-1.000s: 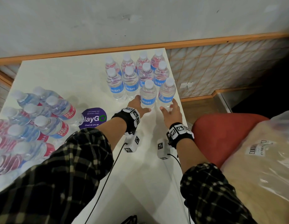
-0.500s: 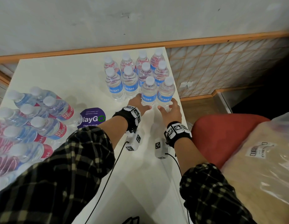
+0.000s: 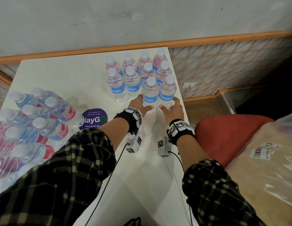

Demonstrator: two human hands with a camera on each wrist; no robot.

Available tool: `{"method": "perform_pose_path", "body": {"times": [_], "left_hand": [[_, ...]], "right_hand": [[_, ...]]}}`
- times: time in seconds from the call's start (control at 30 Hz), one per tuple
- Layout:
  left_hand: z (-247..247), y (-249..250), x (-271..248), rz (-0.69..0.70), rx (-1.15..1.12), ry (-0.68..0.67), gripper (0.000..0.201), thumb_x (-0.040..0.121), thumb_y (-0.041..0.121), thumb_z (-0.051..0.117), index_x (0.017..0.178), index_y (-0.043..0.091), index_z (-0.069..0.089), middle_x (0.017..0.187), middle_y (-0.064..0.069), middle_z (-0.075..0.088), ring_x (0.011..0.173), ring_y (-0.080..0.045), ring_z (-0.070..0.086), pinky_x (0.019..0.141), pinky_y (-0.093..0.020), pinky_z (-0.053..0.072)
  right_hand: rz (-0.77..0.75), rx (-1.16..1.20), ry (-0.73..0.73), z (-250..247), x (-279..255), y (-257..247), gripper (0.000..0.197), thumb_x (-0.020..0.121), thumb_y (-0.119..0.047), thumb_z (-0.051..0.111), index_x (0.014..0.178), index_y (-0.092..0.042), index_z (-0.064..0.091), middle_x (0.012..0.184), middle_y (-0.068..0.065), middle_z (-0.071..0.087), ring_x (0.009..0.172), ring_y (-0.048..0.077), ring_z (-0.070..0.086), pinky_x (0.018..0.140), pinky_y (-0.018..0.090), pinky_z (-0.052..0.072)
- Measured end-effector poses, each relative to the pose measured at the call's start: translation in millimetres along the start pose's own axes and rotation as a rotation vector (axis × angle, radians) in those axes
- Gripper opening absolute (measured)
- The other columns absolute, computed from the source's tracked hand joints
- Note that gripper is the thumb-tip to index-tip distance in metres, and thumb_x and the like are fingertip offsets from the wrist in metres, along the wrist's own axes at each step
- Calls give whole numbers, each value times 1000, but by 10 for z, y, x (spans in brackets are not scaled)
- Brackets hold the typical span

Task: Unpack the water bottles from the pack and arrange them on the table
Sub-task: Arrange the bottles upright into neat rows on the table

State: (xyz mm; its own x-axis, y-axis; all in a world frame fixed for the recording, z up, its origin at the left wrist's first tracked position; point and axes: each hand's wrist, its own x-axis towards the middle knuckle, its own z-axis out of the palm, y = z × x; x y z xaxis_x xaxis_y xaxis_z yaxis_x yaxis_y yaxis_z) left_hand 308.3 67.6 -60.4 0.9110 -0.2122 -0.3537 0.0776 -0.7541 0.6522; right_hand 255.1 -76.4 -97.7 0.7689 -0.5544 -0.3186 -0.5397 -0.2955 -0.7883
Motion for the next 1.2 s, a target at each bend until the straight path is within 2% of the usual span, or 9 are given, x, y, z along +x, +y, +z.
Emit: {"method": "perform_pose_path", "body": {"times": [0.17,0.33,0.53,0.97,1.13,1.2], "left_hand": [[-4,4,21,-3,14,-5,68,83,37,69,139,15,37,140,-5,50,126,-25,49,99,-32,39],[-10,15,38,0,24,-10,67,84,35,68,140,15,37,140,-5,50,126,-25,49,99,-31,38],[8,-5,33,-7,4,-3,67,83,35,69,139,16,38,139,-5,51,126,-26,50,99,-33,39],[6,14,-12,-9,34,-5,66,85,37,66,140,14,36,140,-7,49,127,-27,48,101,-34,39],[-4,-67,-146,-67,119,-26,75,85,39,65,144,9,28,145,-11,39,132,-27,40,107,-36,34],[-34,-108,-227,-78,157,-50,71,86,37,65,142,10,31,144,-11,41,131,-26,41,106,-35,34]], "right_hand": [[14,-11,27,30,-18,-15,66,76,-49,70,130,-32,37,123,9,53,114,31,53,96,42,45],[17,-46,-20,18,0,31,74,77,-50,66,140,-36,29,129,8,50,119,30,50,102,45,42],[24,-49,-47,-11,23,38,70,80,-49,63,141,-39,29,122,7,53,113,27,53,101,42,43],[-6,-75,-42,-2,16,57,73,79,-52,64,142,-38,29,122,9,53,112,26,55,101,45,44],[-17,-72,-40,-6,-47,94,81,76,-49,69,144,-33,28,123,11,53,113,26,53,102,44,42],[-6,-50,-46,-22,-83,97,81,78,-44,70,145,-31,27,120,10,54,112,25,54,103,43,42]]}}
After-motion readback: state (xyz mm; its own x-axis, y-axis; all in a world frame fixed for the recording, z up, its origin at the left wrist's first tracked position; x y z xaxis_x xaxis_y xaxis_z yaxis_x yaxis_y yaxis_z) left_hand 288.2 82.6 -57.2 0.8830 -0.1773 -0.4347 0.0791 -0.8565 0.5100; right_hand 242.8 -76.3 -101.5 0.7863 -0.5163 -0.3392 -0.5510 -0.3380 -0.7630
